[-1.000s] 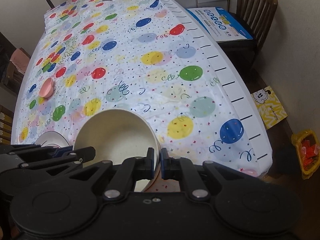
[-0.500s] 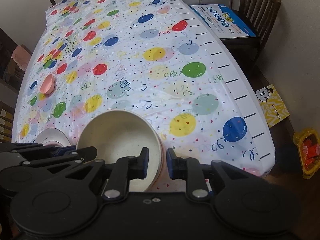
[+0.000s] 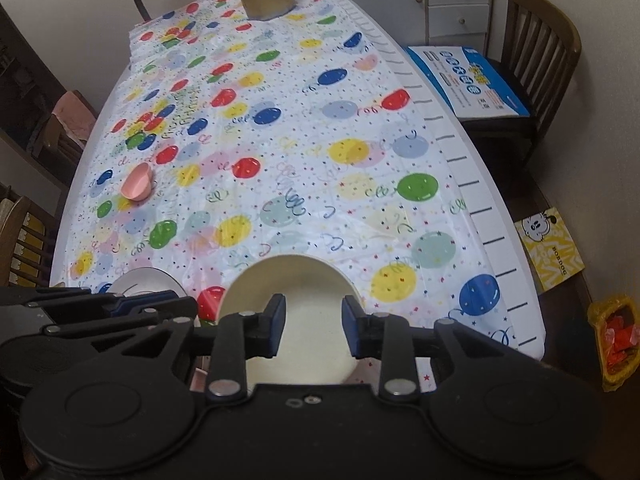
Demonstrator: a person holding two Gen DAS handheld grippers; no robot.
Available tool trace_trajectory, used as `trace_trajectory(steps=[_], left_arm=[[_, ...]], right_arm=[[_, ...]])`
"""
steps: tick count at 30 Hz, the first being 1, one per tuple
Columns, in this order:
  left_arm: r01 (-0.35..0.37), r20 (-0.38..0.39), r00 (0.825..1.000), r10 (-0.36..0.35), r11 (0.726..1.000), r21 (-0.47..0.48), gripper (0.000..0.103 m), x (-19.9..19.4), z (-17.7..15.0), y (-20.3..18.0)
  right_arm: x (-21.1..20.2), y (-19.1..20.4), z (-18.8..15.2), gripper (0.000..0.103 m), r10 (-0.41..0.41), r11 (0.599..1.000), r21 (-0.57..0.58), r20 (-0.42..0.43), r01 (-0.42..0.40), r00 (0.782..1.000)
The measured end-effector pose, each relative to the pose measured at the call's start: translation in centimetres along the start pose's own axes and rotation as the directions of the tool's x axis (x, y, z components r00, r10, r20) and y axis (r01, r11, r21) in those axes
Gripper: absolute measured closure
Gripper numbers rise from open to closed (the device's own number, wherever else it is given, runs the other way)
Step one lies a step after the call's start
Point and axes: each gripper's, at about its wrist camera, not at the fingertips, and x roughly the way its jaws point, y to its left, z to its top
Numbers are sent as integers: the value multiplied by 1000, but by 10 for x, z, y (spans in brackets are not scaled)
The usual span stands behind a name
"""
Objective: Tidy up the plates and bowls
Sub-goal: 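Lower the cream bowl onto the tablecloth and open both grippers, then move both grippers to the small pink heart-shaped bowl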
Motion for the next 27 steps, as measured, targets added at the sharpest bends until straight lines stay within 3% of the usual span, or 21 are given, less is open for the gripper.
trace_trajectory(steps=[13,17,22,24,27], left_arm=[[-48,107,993,57,995,-90,89,-48,8,52],[-62,130,988,78,990,-123,73,-58,10,70],[-78,146,984,104,982,-171,69,-64,14,94],[-92,148,981,123,976,-196,55,-62,18,105],[-117,156,976,155,967,-228,48,-59,24,121]], right_arm=[[-25,50,19,63,40,994,-104,66,-33,997],[-27,67,28,59,60,990,-130,80,-49,995],[-26,90,39,53,87,983,-170,81,-72,993],[-24,100,45,47,106,978,-189,82,-89,991],[-18,113,56,40,124,971,-215,87,-103,988]])
